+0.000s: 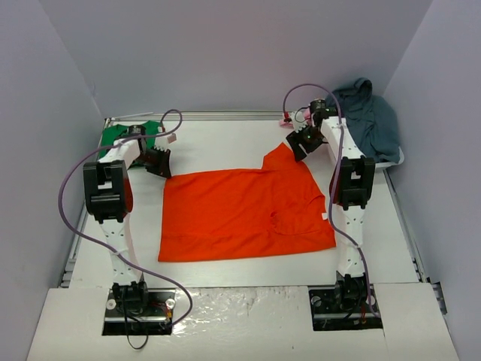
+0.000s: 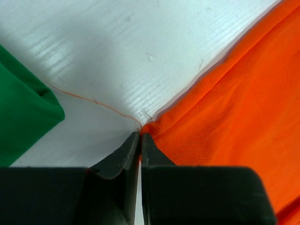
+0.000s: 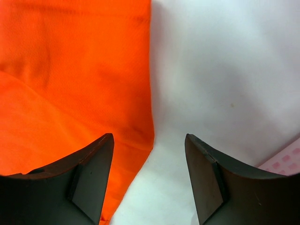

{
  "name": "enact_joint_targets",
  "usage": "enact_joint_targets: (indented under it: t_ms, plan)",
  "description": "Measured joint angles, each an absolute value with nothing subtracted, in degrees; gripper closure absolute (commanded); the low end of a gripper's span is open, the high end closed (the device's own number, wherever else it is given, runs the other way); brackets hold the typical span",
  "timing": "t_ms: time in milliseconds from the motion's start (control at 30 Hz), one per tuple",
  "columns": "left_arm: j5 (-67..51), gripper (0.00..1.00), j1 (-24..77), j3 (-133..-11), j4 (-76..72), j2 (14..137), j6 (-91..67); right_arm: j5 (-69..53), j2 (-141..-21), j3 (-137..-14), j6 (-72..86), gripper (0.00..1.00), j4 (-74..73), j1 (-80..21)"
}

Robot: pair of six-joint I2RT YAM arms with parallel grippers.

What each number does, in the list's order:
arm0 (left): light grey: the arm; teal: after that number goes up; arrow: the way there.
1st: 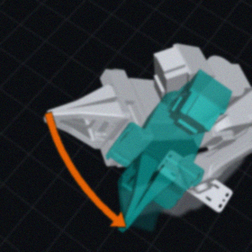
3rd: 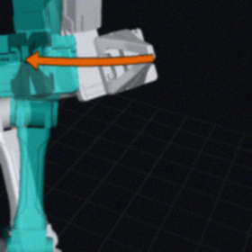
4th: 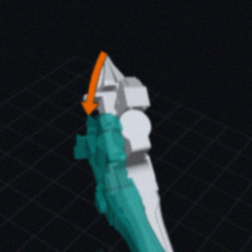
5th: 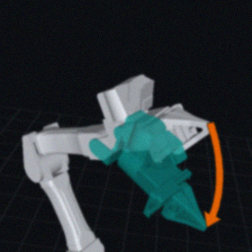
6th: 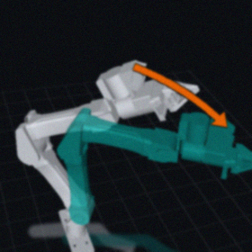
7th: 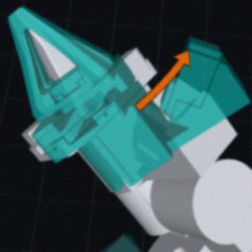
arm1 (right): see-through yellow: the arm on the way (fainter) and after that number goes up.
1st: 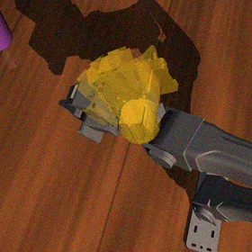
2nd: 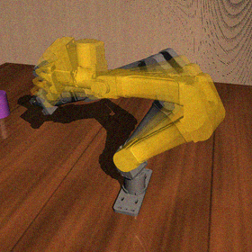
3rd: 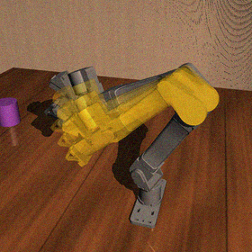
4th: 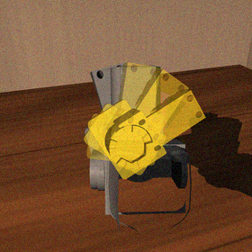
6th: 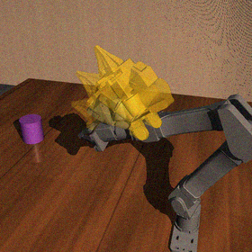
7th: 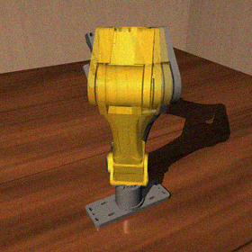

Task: Fold and stack the t-shirts
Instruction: Grap the side of the flattened tshirt furthest away from the robot with both arms

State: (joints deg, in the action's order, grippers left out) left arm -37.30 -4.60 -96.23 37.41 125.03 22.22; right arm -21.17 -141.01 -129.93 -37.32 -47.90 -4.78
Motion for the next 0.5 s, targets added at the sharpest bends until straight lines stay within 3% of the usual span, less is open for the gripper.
enact_joint_targets:
  t_ms: [33,67,200,267,500]
  plan:
    - [-37.3,0.98,-4.5,-96.0,37.5,124.8,22.2,-21.8,-141.2,-130.6,-36.9,0.41,-47.6,-4.6]
    - [-37.3,0.87,-4.4,-95.9,37.7,124.7,22.2,-22.4,-141.5,-131.7,-36.3,0.41,-47.1,-4.5]
    - [-38.0,0.63,-3.9,-96.1,39.0,124.6,22.0,-24.2,-142.9,-135.0,-34.9,0.41,-45.4,-4.5]
    - [-38.0,0.59,-3.7,-96.7,40.3,124.6,22.0,-24.8,-143.7,-135.5,-34.4,0.41,-44.7,-4.5]
    - [-35.6,0.63,-3.4,-99.4,43.2,125.5,22.2,-25.1,-145.9,-135.5,-33.8,0.4,-44.4,-4.5]
